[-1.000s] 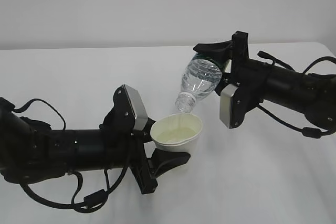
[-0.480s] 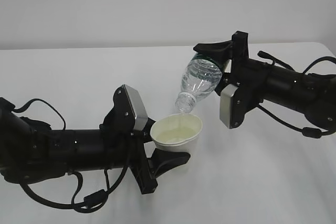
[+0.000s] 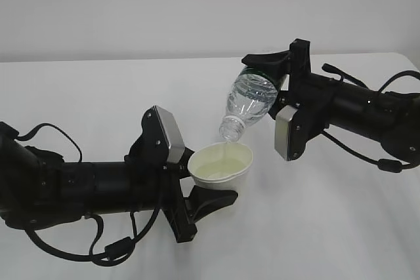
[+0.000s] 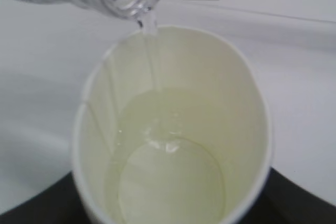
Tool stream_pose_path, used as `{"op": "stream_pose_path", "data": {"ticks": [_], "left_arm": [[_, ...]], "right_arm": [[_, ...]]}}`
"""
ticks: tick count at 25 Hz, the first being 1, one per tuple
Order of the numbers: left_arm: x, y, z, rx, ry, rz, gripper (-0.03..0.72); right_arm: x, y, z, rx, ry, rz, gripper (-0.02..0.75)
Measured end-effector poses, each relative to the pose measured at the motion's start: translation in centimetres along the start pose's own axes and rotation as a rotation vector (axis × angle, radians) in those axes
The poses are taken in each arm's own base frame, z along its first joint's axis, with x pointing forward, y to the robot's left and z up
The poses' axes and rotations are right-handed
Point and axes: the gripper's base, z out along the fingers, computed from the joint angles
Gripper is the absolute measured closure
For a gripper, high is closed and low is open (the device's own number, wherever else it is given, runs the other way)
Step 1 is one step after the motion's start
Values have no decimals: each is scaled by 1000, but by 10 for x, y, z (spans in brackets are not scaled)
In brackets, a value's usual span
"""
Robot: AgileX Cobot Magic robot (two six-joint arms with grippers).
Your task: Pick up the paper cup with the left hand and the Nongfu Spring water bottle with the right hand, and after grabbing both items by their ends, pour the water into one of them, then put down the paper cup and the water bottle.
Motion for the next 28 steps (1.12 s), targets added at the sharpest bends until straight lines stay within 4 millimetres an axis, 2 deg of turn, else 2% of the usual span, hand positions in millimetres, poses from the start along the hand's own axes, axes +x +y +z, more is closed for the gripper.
{"op": "stream_pose_path", "data": {"ticks": [28], "left_arm": [[0,0,0,0,0,0,253]], "right_arm": [[0,0,0,4,-1,-10,272]]}}
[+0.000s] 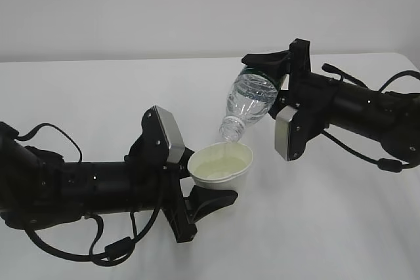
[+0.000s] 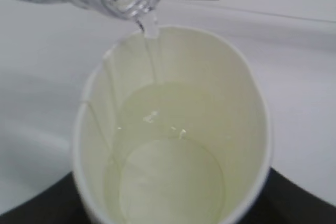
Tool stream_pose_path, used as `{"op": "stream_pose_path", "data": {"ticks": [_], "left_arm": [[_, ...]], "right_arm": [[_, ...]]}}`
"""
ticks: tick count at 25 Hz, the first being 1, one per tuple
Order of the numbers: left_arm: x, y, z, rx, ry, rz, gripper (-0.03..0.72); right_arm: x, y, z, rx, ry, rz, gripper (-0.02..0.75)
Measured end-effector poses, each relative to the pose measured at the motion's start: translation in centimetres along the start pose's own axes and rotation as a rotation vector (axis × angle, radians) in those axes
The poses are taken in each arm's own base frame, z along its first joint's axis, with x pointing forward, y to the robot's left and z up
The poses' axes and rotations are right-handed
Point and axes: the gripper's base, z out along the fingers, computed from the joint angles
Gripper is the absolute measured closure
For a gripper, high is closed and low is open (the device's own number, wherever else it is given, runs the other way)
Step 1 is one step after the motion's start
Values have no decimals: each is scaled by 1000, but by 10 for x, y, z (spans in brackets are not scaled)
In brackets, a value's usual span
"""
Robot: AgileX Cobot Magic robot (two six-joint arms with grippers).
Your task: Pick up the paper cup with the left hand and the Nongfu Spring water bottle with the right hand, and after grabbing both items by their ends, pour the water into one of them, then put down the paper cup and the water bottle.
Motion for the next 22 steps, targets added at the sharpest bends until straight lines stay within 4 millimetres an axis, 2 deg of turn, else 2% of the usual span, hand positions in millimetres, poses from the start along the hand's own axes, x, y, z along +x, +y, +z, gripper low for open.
{"op": "stream_pose_path", "data": {"ticks": [22], "left_arm": [[0,0,0,0,0,1,253]], "right_arm": [[0,0,0,2,0,50,272]]}}
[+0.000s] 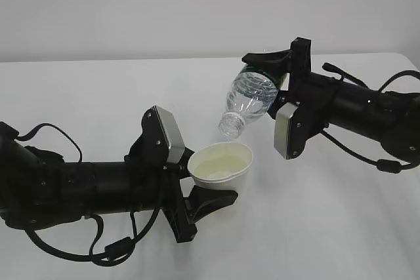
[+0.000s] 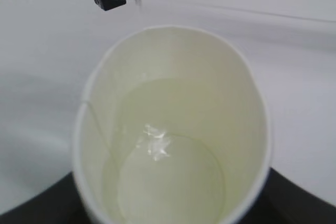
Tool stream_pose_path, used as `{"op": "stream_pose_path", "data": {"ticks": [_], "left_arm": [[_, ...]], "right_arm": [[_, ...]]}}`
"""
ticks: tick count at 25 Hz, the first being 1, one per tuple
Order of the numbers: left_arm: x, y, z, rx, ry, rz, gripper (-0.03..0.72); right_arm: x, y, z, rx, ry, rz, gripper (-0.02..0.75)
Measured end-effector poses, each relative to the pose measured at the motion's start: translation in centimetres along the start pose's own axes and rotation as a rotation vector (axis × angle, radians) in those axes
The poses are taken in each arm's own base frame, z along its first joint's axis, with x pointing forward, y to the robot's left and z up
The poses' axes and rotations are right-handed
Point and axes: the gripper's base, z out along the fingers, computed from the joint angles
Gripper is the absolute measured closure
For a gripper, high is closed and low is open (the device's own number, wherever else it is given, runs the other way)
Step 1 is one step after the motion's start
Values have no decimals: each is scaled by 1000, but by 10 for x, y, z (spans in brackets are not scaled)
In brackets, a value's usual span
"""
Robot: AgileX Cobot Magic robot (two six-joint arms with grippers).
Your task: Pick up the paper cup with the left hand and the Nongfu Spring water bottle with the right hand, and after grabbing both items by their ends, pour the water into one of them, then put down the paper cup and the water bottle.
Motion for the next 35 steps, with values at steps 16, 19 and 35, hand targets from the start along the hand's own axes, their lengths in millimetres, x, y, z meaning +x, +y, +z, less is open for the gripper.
{"op": "stream_pose_path", "data": {"ticks": [16,19,35], "left_arm": [[0,0,0,0,0,0,254],[0,0,0,0,0,0,255],[0,0,0,0,0,0,256]], "right_arm": [[2,-1,0,10,20,137,272],[2,-1,0,10,21,165,272],[6,-2,0,31,62,311,272]]}}
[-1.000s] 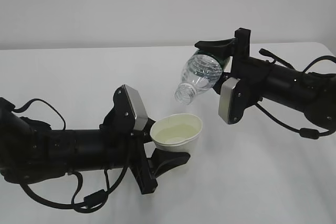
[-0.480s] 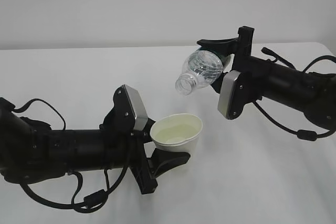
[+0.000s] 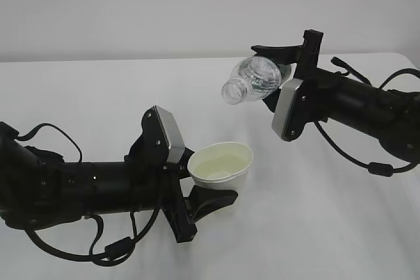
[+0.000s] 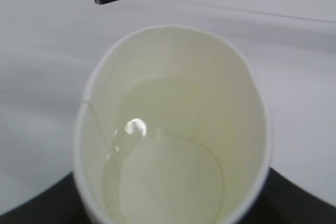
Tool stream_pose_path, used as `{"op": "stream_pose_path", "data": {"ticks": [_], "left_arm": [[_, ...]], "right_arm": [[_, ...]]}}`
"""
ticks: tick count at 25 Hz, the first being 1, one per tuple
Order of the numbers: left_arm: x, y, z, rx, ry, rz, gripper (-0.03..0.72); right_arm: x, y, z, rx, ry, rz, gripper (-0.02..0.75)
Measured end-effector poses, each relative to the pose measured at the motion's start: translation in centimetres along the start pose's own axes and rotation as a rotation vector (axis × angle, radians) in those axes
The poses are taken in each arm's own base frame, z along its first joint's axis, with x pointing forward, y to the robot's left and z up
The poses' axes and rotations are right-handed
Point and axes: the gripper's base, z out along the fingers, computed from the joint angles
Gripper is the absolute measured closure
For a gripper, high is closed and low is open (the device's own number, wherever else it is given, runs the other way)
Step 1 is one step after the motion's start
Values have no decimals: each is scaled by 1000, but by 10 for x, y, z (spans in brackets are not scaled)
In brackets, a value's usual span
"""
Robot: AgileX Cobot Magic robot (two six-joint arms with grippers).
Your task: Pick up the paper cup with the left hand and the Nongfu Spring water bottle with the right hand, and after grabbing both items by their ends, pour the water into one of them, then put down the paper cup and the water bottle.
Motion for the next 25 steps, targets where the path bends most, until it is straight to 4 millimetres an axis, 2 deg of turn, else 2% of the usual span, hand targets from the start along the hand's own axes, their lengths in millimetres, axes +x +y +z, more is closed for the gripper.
{"op": "stream_pose_path", "data": {"ticks": [25], "left_arm": [[0,0,0,0,0,0,257]], "right_arm": [[3,-2,0,25,30,276,272]]}}
